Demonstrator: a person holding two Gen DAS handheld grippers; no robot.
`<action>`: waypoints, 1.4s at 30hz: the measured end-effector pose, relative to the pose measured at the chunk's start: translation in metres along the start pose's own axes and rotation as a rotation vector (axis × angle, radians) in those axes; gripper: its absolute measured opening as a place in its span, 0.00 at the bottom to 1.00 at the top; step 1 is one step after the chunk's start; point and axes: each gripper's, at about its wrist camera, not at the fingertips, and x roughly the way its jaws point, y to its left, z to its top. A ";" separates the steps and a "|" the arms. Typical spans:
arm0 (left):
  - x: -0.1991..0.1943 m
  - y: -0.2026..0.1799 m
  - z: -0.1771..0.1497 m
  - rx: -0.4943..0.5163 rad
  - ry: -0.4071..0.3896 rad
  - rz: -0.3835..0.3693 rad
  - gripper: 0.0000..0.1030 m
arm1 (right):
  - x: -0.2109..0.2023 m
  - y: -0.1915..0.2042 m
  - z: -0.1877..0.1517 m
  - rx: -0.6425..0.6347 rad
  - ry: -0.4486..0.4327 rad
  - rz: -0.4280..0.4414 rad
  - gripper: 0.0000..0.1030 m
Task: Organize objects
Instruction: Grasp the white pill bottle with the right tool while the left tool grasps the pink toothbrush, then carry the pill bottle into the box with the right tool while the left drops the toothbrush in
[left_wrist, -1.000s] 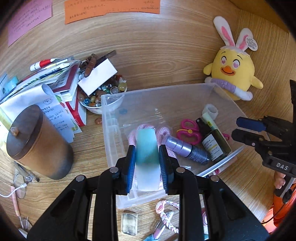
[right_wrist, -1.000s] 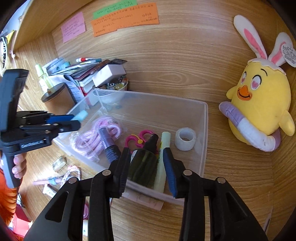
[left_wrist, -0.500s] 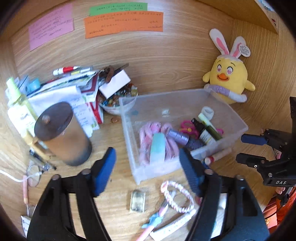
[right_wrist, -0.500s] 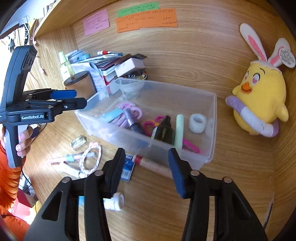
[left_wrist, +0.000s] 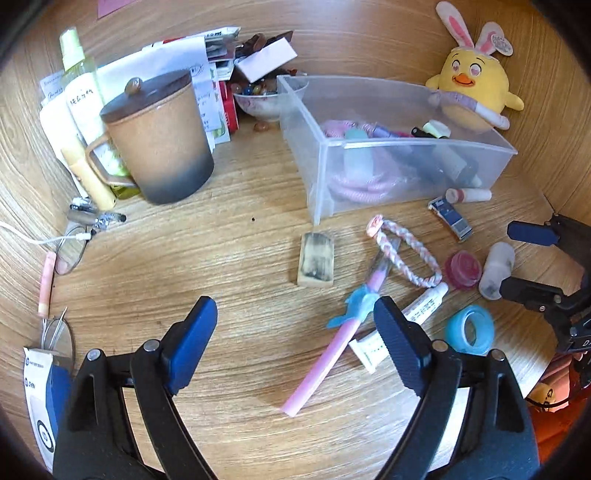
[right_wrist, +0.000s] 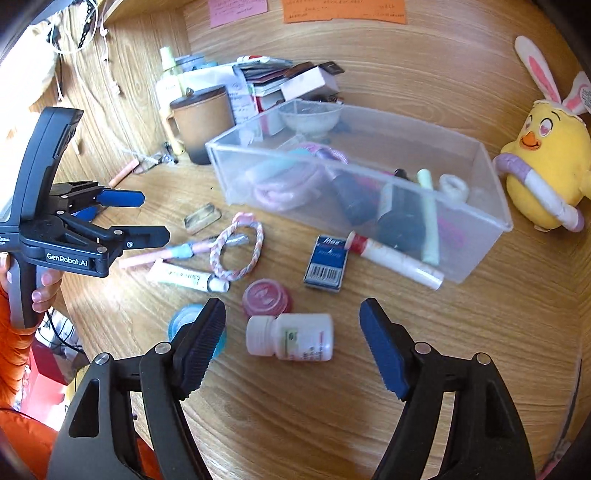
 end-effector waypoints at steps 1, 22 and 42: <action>0.003 0.001 -0.002 -0.003 0.012 -0.010 0.72 | 0.002 0.001 -0.002 0.004 0.007 -0.001 0.70; 0.023 -0.037 0.007 0.141 0.023 -0.107 0.28 | 0.008 -0.006 -0.009 0.085 0.018 -0.008 0.48; -0.027 -0.009 -0.010 0.035 -0.039 0.027 0.16 | -0.015 -0.013 0.005 0.079 -0.064 -0.037 0.48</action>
